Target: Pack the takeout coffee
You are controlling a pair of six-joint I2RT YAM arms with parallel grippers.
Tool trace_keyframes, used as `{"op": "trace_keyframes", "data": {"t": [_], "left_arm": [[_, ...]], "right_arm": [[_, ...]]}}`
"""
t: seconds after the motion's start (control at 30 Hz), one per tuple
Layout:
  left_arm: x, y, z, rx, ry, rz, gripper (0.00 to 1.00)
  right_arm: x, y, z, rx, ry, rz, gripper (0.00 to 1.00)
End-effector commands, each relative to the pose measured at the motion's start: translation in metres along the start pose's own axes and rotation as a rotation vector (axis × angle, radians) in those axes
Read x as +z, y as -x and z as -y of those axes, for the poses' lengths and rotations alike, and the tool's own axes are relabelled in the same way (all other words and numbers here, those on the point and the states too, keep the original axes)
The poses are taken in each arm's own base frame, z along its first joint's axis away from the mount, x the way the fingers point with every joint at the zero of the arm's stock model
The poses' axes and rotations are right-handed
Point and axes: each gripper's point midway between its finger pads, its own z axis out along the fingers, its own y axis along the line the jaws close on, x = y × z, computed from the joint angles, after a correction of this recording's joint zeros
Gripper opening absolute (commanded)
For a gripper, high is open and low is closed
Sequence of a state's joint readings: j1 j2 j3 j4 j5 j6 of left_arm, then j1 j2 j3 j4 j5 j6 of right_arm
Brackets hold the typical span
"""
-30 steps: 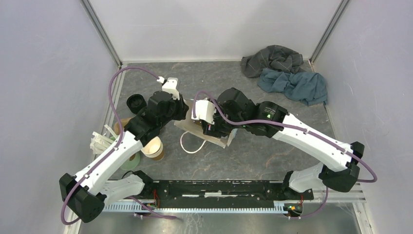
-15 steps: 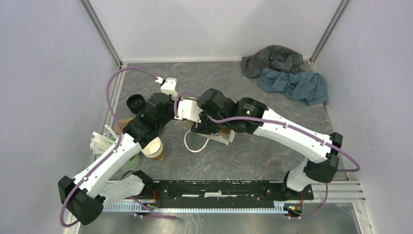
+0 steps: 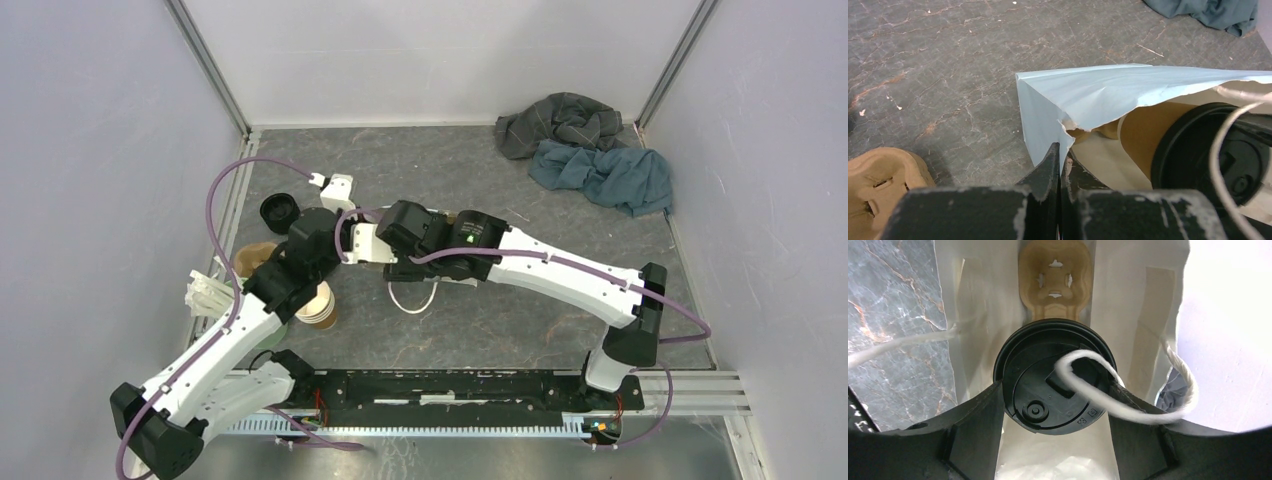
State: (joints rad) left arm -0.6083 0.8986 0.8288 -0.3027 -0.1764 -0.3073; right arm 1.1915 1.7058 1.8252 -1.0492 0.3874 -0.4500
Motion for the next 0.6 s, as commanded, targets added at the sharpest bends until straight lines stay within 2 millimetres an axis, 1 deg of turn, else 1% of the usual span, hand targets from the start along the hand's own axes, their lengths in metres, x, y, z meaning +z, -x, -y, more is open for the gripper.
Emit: {"op": "trace_keyframes", "data": {"t": [0.0,0.03,0.1,0.2,0.37,0.47,0.57], "left_arm": [[-0.007,0.016,0.009,-0.055,-0.045,0.086,0.02],[-0.008,0.016,0.01,-0.059,-0.05,0.088,0.02],[-0.009,0.014,0.01,-0.062,-0.054,0.089,0.02],[-0.009,0.014,0.01,-0.059,-0.054,0.09,0.02],[-0.009,0.014,0.014,-0.042,-0.083,0.091,0.02],[-0.009,0.012,0.015,-0.031,-0.096,0.108,0.02],[-0.008,0.007,0.009,-0.005,-0.092,0.149,0.02]], "right_arm": [[0.005,-0.001,0.008,-0.078,-0.07,0.036,0.0],[0.007,-0.003,0.01,-0.081,-0.094,0.045,0.0],[0.014,-0.006,0.007,-0.105,-0.081,0.058,0.0],[0.021,-0.008,0.011,-0.09,-0.077,0.075,0.0],[0.021,-0.012,0.016,-0.105,-0.076,0.139,0.0],[0.025,-0.026,0.014,-0.136,-0.065,0.144,0.0],[0.032,-0.038,0.01,-0.134,-0.038,0.169,0.0]]}}
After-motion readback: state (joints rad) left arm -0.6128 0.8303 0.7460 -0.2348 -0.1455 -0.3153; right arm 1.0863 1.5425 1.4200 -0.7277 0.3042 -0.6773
